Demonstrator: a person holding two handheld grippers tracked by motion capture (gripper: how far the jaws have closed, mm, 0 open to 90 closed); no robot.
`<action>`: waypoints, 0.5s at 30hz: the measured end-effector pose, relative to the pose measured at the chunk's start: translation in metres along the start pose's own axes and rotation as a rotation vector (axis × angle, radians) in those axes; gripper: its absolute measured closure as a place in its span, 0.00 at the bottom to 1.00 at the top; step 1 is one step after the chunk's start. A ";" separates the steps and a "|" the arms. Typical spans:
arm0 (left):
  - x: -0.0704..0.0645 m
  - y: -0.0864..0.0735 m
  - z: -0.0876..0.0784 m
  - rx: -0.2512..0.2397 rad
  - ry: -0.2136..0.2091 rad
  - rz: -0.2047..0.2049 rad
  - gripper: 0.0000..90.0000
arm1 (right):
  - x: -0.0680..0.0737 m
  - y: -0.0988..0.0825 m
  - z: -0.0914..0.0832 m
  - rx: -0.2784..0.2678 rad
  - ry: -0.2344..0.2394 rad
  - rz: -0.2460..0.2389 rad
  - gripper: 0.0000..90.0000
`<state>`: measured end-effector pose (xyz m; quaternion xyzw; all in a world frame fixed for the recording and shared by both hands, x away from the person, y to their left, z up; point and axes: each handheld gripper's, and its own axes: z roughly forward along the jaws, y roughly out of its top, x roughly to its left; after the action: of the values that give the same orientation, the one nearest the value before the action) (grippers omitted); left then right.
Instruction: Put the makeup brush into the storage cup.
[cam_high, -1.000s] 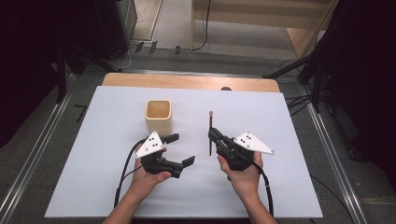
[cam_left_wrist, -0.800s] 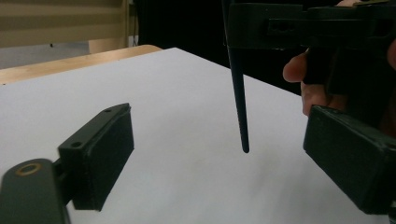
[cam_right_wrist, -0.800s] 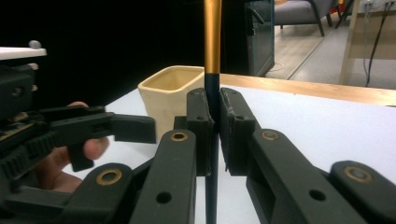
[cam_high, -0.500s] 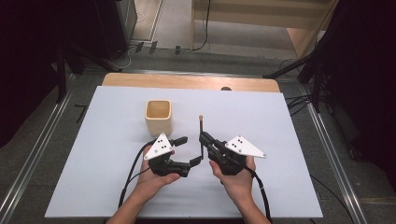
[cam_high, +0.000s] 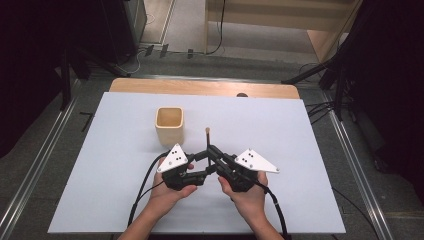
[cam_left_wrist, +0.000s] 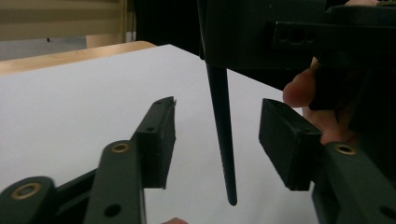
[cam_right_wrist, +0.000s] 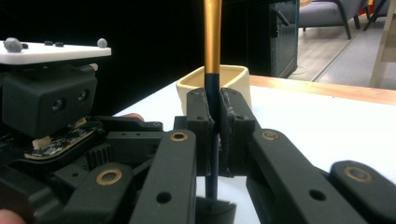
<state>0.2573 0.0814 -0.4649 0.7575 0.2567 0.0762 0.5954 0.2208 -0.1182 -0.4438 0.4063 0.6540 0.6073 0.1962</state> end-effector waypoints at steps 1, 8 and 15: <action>0.000 0.000 0.000 -0.002 -0.006 -0.005 0.58 | 0.001 0.000 0.000 -0.002 0.002 -0.001 0.94; 0.000 0.002 -0.001 0.016 -0.009 -0.022 0.85 | 0.004 -0.003 0.002 0.001 0.006 -0.009 0.94; 0.003 0.002 -0.002 0.036 0.010 -0.025 0.94 | 0.004 -0.001 0.001 0.011 0.018 0.025 0.80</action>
<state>0.2595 0.0846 -0.4630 0.7645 0.2705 0.0681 0.5812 0.2191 -0.1142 -0.4440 0.4101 0.6540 0.6095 0.1804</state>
